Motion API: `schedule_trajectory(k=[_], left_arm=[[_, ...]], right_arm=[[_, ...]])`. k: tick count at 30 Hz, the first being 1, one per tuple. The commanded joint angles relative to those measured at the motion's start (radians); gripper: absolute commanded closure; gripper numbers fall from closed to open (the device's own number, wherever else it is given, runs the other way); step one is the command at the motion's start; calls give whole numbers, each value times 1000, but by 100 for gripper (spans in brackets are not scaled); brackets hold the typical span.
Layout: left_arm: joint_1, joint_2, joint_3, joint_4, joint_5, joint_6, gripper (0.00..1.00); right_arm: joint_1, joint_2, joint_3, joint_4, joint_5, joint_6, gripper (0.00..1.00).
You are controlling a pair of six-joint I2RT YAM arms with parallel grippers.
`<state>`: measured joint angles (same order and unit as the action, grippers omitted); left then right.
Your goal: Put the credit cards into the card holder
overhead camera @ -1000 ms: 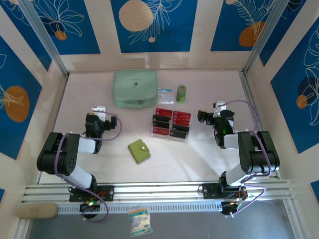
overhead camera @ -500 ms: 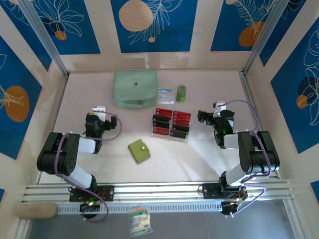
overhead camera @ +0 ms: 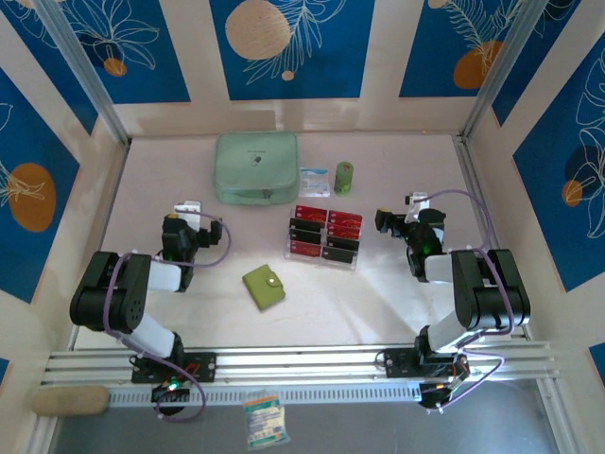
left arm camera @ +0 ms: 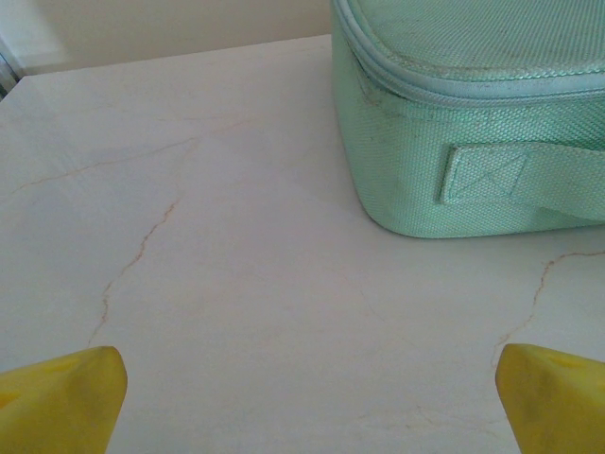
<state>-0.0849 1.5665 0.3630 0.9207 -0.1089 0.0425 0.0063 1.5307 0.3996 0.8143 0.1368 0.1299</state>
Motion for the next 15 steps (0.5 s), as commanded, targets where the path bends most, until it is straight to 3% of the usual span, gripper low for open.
schedule_trajectory(k=[1,9,12,15], left_arm=[[10,-5,4,32,-11,-9,0],[10,-92,47,-121,-92,-36,0],[10,-138,81,-223,-135,-47,0],[10,-185,134,-342,-153,-53,0]], right_arm=[[-6,-16,15,-10,-20,-16,1],[-13,-193,134,-364,33,37,1],[-29,-281,206,-573,50,149,1],[-91,-351,281,-761,-67,317,1]])
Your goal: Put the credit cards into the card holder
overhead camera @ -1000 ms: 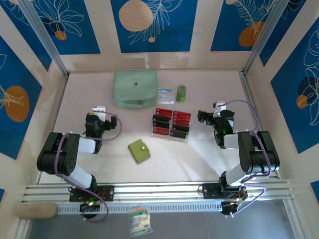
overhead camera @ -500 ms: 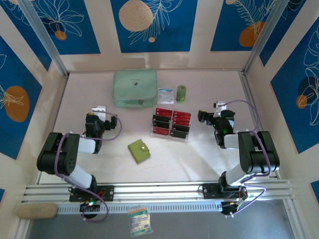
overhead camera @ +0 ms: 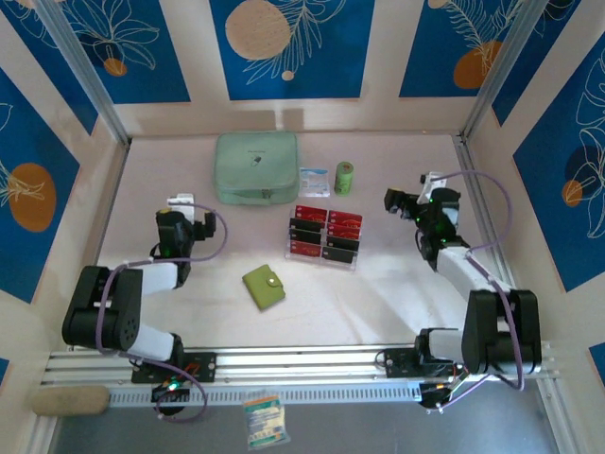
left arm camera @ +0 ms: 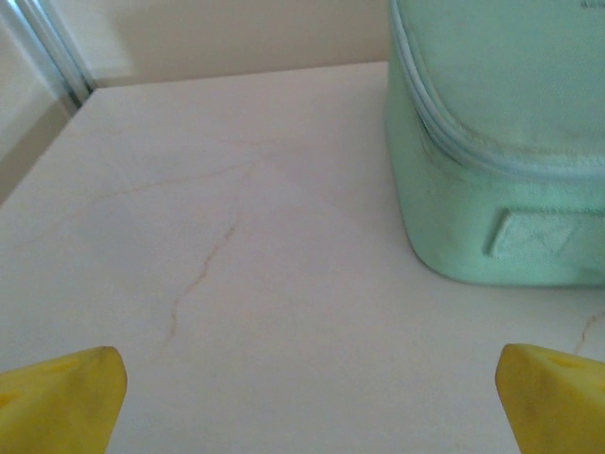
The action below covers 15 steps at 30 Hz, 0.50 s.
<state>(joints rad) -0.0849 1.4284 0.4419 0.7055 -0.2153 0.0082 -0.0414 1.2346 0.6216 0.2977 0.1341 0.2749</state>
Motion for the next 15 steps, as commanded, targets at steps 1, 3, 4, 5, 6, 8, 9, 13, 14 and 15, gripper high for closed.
schedule_trajectory(k=[1,3,4,5,6,8,9,13,14,15], left_arm=[[10,-62,76,-173,-54,-29,0],[10,-101,114,-257,-64,-70,0],[10,-124,136,-307,-65,-102,0],[9,-142,158,-356,-65,-127,0],[8,-163,187,-422,-74,-163,0],[7,-197,240,-553,-84,-240,0],[5,-215,266,-615,-78,-275,0],[-9,-276,342,-831,-44,-376,0],[-13,-288,348,-864,-33,-386,0],[-17,-302,351,-891,-21,-393,0]], right_arm=[[-67,-81,89,-336,-64,266,1],[-115,-114,141,-472,-70,376,1],[-144,-127,163,-510,-124,385,1],[-158,-138,180,-540,-172,373,1],[-164,-153,200,-572,-220,343,1],[-155,-181,243,-643,-256,289,1],[-143,-197,265,-680,-267,268,1],[-72,-210,348,-803,-287,216,3],[-55,-208,366,-836,-280,205,4],[-35,-210,382,-870,-266,196,6]])
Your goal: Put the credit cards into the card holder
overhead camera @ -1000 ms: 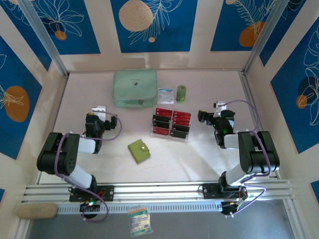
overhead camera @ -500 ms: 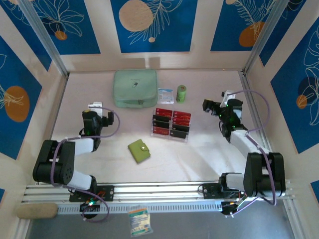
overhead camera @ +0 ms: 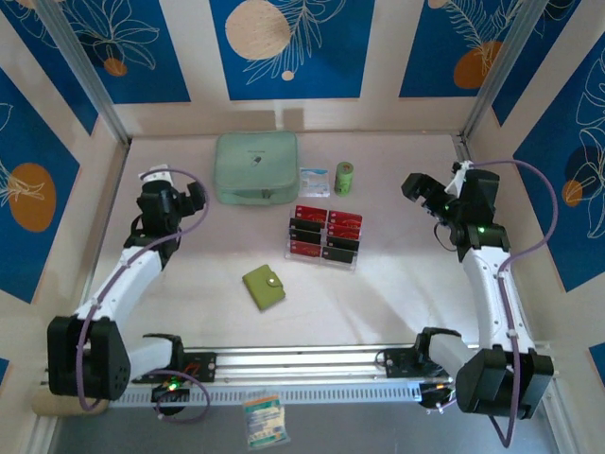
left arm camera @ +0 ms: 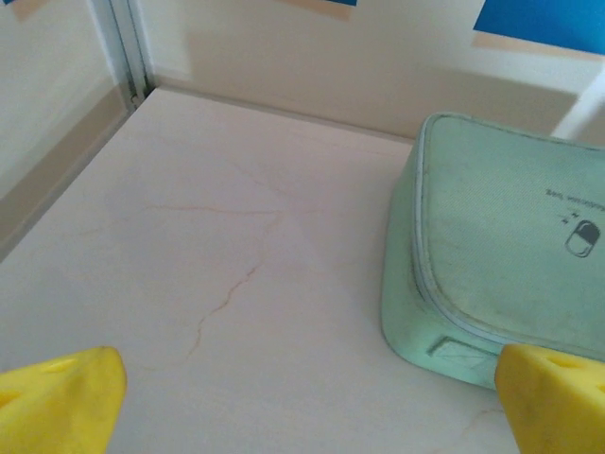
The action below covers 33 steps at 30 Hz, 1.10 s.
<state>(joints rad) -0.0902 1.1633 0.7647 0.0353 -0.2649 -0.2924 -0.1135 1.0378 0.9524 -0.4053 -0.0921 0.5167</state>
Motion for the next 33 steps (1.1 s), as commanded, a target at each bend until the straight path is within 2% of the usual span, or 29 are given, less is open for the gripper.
schedule_trajectory(k=[1,8,14,20,24,28,33], left_arm=[[-16,-51,28,-248,37,-100,0],[-28,-101,66,-416,91,-98,0],[-34,-153,70,-537,151,-118,0],[-42,-194,75,-602,184,-123,0],[-46,-189,101,-640,203,-111,0],[-53,-179,114,-629,227,-111,0],[-78,-168,92,-575,235,-145,0]], right_arm=[[58,-19,58,-195,-22,-50,6],[162,-120,24,-298,4,-18,6],[347,-204,-14,-348,73,43,8],[582,-236,-109,-306,167,153,11],[779,-184,-159,-245,281,226,12],[946,-57,-149,-190,378,259,12],[1053,158,-38,-170,434,247,12]])
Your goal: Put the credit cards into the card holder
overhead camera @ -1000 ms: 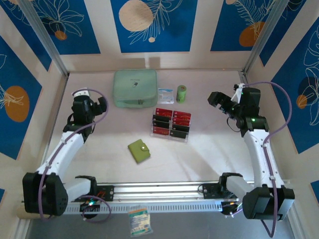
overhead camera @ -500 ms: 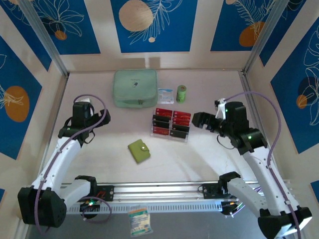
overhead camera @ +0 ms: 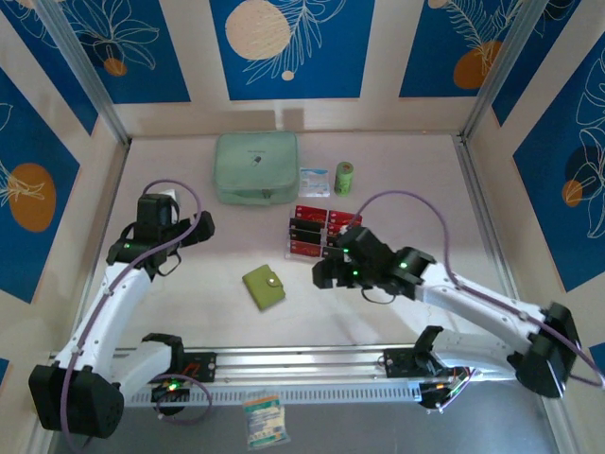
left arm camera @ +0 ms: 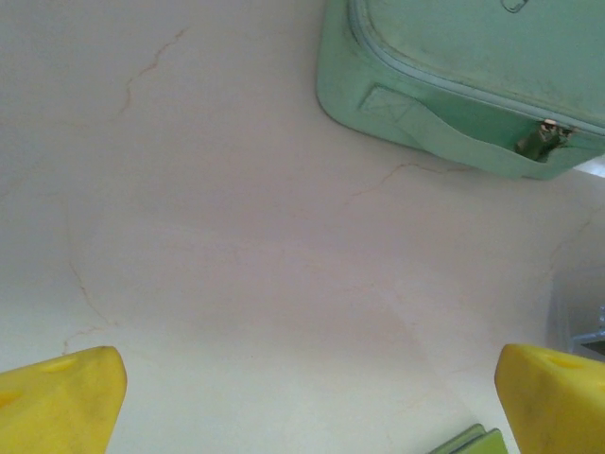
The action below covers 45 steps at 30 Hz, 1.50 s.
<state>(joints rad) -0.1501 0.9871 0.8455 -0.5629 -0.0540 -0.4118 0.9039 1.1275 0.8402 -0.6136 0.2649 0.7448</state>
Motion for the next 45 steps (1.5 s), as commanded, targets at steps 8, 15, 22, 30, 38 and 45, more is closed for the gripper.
schedule_trajectory(k=[8,15,22,30,38,45], left_arm=[[-49,33,-6,65,-34,-35,0],[-51,25,-7,67,-55,-76,0],[-50,23,-5,66,-68,-97,0],[-49,-12,-18,61,-148,-122,0],[-50,-22,-25,51,-161,-134,0],[-51,-16,-28,48,-155,-142,0]], right_arm=[[108,329,272,57,81,-2,12],[109,510,416,56,94,-30,14],[98,678,536,64,92,-36,15],[85,821,663,67,58,-55,16],[71,924,747,57,48,-67,17],[36,945,711,69,66,-58,17]])
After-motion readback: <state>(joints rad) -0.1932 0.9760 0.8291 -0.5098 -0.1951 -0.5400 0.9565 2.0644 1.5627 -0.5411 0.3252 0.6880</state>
